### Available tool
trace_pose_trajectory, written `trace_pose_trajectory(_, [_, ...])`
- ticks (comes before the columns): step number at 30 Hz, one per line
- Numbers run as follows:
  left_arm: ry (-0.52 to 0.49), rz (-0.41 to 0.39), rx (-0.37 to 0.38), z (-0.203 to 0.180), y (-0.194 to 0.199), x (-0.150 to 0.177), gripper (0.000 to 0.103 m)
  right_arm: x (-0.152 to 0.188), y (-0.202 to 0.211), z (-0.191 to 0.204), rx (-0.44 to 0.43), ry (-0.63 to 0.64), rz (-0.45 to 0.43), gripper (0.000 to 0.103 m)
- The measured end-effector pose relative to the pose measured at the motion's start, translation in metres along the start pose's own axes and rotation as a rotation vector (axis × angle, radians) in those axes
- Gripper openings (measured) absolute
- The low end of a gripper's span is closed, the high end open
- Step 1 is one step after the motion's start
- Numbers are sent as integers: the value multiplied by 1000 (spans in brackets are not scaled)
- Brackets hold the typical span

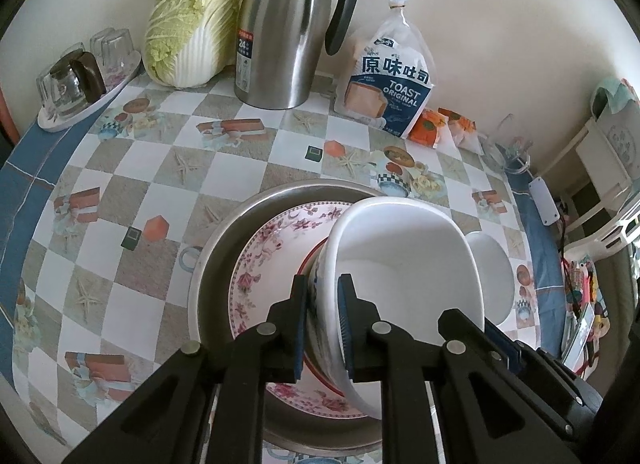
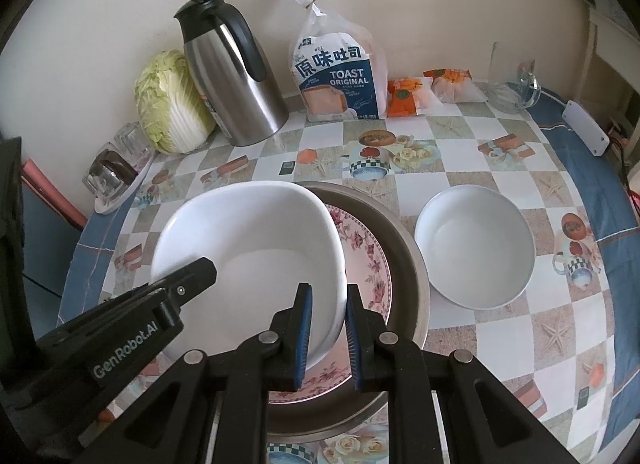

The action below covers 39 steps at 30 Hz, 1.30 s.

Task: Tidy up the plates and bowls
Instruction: 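Lower the white square bowl into the red-rimmed bowl with both grippers, then open both grippers and withdraw them from the square bowl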

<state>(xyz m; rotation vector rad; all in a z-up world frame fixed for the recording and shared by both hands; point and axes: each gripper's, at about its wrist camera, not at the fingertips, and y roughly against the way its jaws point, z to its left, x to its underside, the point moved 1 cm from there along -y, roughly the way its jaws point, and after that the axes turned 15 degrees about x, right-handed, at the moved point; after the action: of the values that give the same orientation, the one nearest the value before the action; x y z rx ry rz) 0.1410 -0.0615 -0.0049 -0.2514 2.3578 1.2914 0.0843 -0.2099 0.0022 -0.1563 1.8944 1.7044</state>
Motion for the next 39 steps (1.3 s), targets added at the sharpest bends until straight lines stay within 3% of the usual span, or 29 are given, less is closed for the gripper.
trace_pose_trajectory(7, [-2, 3, -4, 0, 1, 0, 18, 1, 0, 1, -1, 2, 4, 18])
trace_pose_trajectory(24, [6, -73, -21, 4, 28, -7, 21, -4, 13, -2, -12, -5, -30, 17])
trace_pose_trajectory(28, [17, -100, -32, 6, 38, -9, 39, -7, 26, -5, -19, -12, -65, 18])
trace_pose_trajectory(32, [27, -118, -56, 9, 45, -11, 49, -10, 39, -6, -11, -14, -100, 18])
trace_pose_trajectory(34, [31, -124, -69, 11, 46, -11, 62, -11, 42, -6, -3, -12, -107, 18])
trace_pose_trajectory(36, [36, -130, -84, 13, 46, -11, 69, -12, 42, -8, 4, -13, -106, 29])
trace_pose_trajectory(38, [45, -135, -104, 17, 46, -11, 76, -12, 41, -9, 15, -11, -100, 56])
trace_pose_trajectory(39, [48, -136, -110, 17, 46, -11, 82, -12, 39, -10, 25, -10, -99, 58])
